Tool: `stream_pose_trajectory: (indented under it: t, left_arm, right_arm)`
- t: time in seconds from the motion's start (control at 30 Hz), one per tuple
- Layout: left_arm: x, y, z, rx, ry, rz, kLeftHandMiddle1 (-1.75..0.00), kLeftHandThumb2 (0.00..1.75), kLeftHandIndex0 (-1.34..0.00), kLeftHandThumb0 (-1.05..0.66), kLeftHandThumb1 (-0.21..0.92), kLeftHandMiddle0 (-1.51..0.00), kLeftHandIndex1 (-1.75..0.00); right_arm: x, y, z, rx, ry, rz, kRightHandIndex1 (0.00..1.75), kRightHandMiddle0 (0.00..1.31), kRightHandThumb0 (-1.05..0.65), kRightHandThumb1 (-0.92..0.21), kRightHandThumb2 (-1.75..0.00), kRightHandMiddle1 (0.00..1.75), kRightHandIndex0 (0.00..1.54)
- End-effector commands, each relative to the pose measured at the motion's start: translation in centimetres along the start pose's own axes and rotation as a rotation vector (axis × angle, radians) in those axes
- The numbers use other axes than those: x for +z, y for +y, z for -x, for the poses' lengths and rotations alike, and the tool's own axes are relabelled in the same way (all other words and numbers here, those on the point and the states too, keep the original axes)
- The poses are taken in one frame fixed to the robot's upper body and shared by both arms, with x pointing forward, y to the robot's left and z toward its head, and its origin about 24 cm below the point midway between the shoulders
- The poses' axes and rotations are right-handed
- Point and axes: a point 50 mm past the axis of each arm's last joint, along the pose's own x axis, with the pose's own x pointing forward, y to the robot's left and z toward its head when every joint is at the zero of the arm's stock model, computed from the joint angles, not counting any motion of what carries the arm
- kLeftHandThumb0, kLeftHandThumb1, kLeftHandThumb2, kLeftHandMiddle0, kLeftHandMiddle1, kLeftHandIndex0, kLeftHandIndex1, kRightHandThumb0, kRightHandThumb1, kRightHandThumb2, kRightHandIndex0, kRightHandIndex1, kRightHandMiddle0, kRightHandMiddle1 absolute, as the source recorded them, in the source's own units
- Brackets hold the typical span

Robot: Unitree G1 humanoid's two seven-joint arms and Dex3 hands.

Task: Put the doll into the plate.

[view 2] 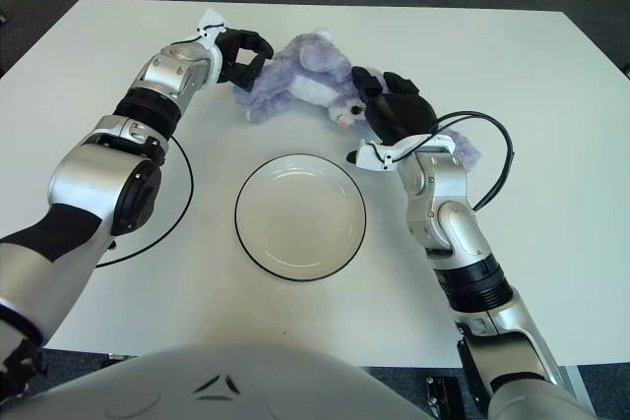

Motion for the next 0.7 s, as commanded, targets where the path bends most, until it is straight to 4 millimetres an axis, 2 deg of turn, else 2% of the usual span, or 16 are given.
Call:
stream_pose_trajectory:
  t: [0.0,0.5,0.67]
  left_arm:
    - [0.69,0.07,0.12,-0.004,-0.011,-0.004,-1.45,1.56,-0.64,0.00,0.02,-0.93,-1.75]
    - [0.34,-0.01,0.10,-0.014,-0.008,-0.012,-1.48,1.58,-0.63,0.00,0.01,-0.94,-1.75]
    - [0.22,0.00,0.07,-0.001,-0.009,-0.032,-1.51,1.60,-0.62,0.00,0.00,-0.93,-1.75]
  right_arm:
    - [-0.46,0.89,-0.15,-0.064,0.045,0.042,0.04,0.00,-0.59,-0.29,-0.91,0.09,0.13]
    - [-0.83,1.21,-0.95,-0.272,0.047,0.118,0.03,0.00,-0.56,-0.29,-0.92,0.37,0.12]
    - [-0.97,0.98,-1.11,-0.312,0.060,0.102,0.03,0.00,-0.53,-0.25,-0.95,0.38,0.12]
